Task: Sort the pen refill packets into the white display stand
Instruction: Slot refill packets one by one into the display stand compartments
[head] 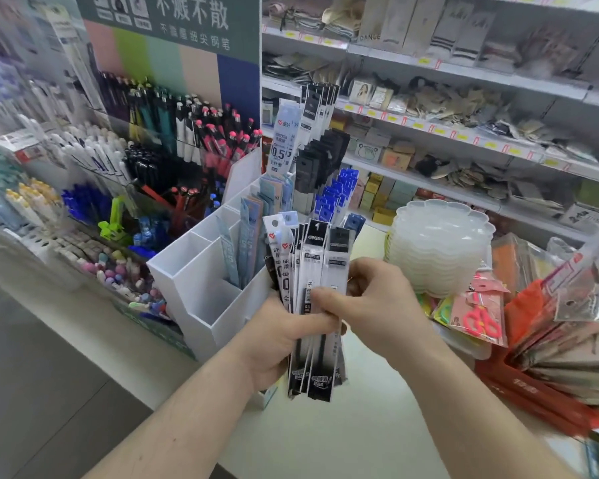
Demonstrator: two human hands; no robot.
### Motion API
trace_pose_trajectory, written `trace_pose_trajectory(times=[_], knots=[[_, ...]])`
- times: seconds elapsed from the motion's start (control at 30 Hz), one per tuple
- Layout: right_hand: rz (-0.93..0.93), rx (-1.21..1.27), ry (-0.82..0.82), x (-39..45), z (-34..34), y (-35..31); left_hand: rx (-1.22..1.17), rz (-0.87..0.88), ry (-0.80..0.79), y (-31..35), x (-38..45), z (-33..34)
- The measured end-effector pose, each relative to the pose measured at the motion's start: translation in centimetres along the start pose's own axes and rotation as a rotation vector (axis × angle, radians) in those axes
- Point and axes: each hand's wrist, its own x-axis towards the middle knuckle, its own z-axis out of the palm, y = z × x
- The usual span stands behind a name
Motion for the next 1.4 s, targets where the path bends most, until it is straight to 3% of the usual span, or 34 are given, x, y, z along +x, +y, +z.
trace_pose_trajectory(times=[0.13, 0.27, 0.6, 1.0, 1.23, 1.4], knots=[[0.031, 0.285, -0.098, -0.2, -0.4, 0.3, -0.104, -0.027, -0.068, 0.4, -0.6, -0.6], [0.05, 0.41, -0.128, -0.2, -0.1, 0.8, -0.13, -0.035, -0.057, 0.8, -0.8, -1.1], [0.013, 0.686, -0.007, -0.3, 0.9, 1.8, -0.056, -0.075, 0.088, 1.2, -1.4, -1.8], [0.086, 0.763, 0.042, -0.5, 1.9, 2.8, -0.072, -0.031, 0.077, 1.1, -2.2, -1.5], [0.075, 0.709, -0.142, -0.9, 0.2, 1.8, 0.045, -0.041, 0.21, 1.5, -2.6, -1.2], [0.108, 0.689, -0.121, -0.6, 1.0, 1.4, 0.062, -0.054, 0.189, 1.4, -2.8, -0.4]])
